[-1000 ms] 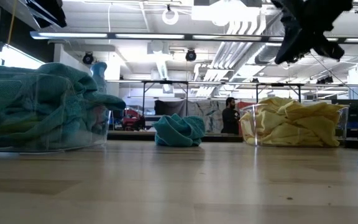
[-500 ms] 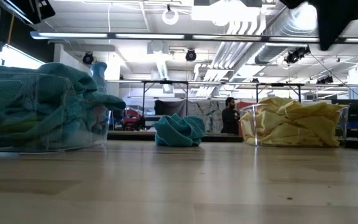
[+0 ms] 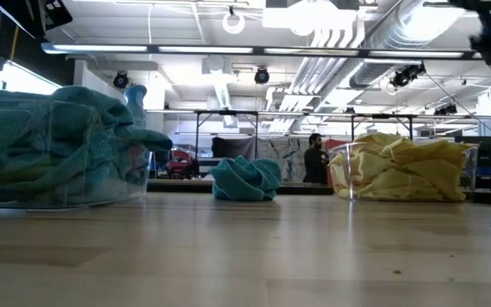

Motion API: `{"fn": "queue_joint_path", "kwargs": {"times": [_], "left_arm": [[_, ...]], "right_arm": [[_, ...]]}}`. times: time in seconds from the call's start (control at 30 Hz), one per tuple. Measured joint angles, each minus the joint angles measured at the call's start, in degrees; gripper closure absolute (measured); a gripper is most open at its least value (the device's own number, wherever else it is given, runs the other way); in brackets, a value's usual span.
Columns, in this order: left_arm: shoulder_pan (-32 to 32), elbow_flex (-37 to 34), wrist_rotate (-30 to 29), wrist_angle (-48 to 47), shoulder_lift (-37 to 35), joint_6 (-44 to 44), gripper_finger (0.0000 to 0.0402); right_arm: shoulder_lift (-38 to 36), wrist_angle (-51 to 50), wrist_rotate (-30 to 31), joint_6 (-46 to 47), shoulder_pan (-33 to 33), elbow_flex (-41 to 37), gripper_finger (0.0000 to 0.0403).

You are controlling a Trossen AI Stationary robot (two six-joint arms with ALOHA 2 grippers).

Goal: Sort microfiber towel by color & place in baskets
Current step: Put the blue microfiber cloth into the left transparent bin

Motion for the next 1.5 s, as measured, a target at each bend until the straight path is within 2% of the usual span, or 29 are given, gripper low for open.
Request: {"fn": "queue_joint_path", "kwargs": {"times": [0.23,0.33,0.4,0.47,0.53,0.6,0.73,0.8,0.87,1.0,1.2,1.37,1.5], "left_arm": [[0.13,0.00,-0.35,0.00,0.00,-0.04,0.0337],[0.13,0.00,-0.35,0.25,0.00,-0.04,0.0337],[0.13,0.00,-0.38,1.47,0.00,-0.01,0.0337],[0.13,0.00,-0.41,3.69,0.00,0.00,0.0337],[0.13,0.00,-0.79,6.69,0.00,0.30,0.0337],[0.13,0.00,-3.20,10.06,0.09,2.15,0.0337],[0.20,0.00,-13.44,16.68,1.06,4.51,0.0337],[0.73,0.00,-20.42,19.81,1.96,4.49,0.0337],[1.91,0.00,-24.83,21.52,3.10,3.84,0.0336],[5.55,0.00,-22.63,24.12,5.15,3.56,0.0316],[9.63,-0.02,-17.45,32.09,10.48,4.75,0.0242],[11.78,-0.02,-17.20,46.45,14.79,16.96,0.0182],[13.24,-0.02,-17.20,60.05,17.77,25.92,0.0161]], "right_arm": [[0.00,20.24,-1.91,2.22,1.89,-11.83,0.0248],[-0.04,22.43,-1.73,5.02,2.04,-14.85,0.0255],[-0.15,22.86,-0.63,4.23,1.96,-15.30,0.0276],[-0.10,22.36,2.29,0.82,1.61,-14.83,0.0313],[0.01,22.48,7.65,-4.26,0.83,-13.62,0.0362],[0.00,22.64,12.94,-9.99,0.02,-12.11,0.0391],[-0.64,22.02,20.38,-18.46,-2.49,-9.48,0.0383],[-1.79,22.00,24.19,-23.33,-4.16,-8.34,0.0393],[-3.32,22.03,27.67,-28.74,-5.84,-7.22,0.0398],[-7.14,23.23,31.73,-41.15,-9.91,-4.39,0.0396],[-11.50,33.90,31.29,-64.94,-16.56,-1.32,0.0399],[-11.74,43.41,23.86,-80.09,-21.37,0.77,0.0401],[-11.72,48.41,20.04,-87.37,-23.70,1.57,0.0402]]}}
